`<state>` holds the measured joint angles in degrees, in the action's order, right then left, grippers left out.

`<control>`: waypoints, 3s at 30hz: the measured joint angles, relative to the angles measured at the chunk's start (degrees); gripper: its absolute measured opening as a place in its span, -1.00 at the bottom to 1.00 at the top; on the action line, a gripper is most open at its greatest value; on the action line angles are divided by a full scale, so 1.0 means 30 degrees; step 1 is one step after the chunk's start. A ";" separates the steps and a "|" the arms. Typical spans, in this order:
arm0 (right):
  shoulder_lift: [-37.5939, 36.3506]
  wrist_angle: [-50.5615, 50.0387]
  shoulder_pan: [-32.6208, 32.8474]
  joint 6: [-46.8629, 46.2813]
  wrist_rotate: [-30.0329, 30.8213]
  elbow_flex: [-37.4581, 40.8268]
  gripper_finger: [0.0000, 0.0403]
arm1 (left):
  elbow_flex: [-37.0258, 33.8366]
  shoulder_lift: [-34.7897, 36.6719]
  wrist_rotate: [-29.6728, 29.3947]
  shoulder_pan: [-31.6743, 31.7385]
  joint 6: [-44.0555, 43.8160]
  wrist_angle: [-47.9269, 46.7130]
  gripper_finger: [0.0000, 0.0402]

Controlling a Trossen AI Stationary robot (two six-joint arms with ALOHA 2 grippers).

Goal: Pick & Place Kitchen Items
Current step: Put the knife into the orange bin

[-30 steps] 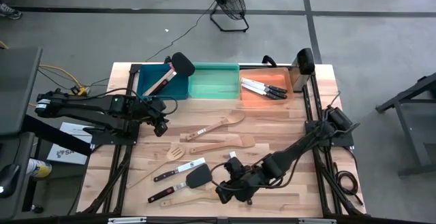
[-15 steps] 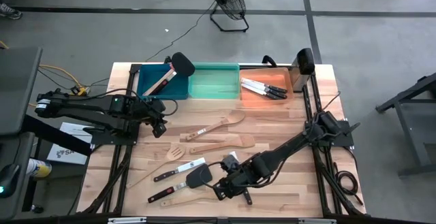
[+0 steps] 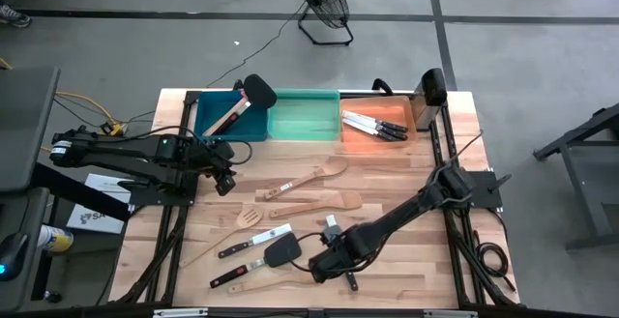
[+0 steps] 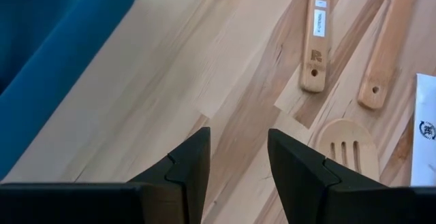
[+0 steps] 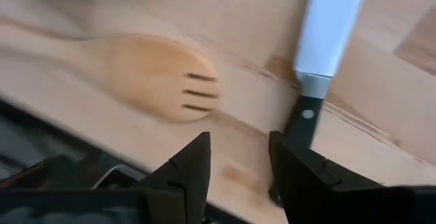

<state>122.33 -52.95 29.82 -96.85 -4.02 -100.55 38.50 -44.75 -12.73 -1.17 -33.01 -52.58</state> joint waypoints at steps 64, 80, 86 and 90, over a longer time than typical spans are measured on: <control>0.1316 -0.0493 0.0906 -0.3046 0.1262 0.1418 0.12 | -0.0007 0.0000 -0.0077 0.0005 0.0131 -0.0051 -0.28; 0.2275 -0.1135 0.0812 -0.3547 0.0542 0.1367 -0.27 | -0.0015 0.0000 -0.0317 0.0007 0.0131 -0.0117 -0.28; 0.2313 -0.1120 0.0812 -0.3260 0.0404 0.1390 -0.60 | -0.0011 0.0000 -0.0328 0.0007 0.0131 -0.0116 -0.28; 0.2313 -0.0973 0.0804 -0.3121 0.0219 0.1412 -0.65 | -0.0011 0.0000 -0.0408 0.0007 0.0285 -0.0114 -0.28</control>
<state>129.27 -55.87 32.23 -106.21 -3.36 -96.31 38.47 -44.75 -13.95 -1.15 -32.16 -52.92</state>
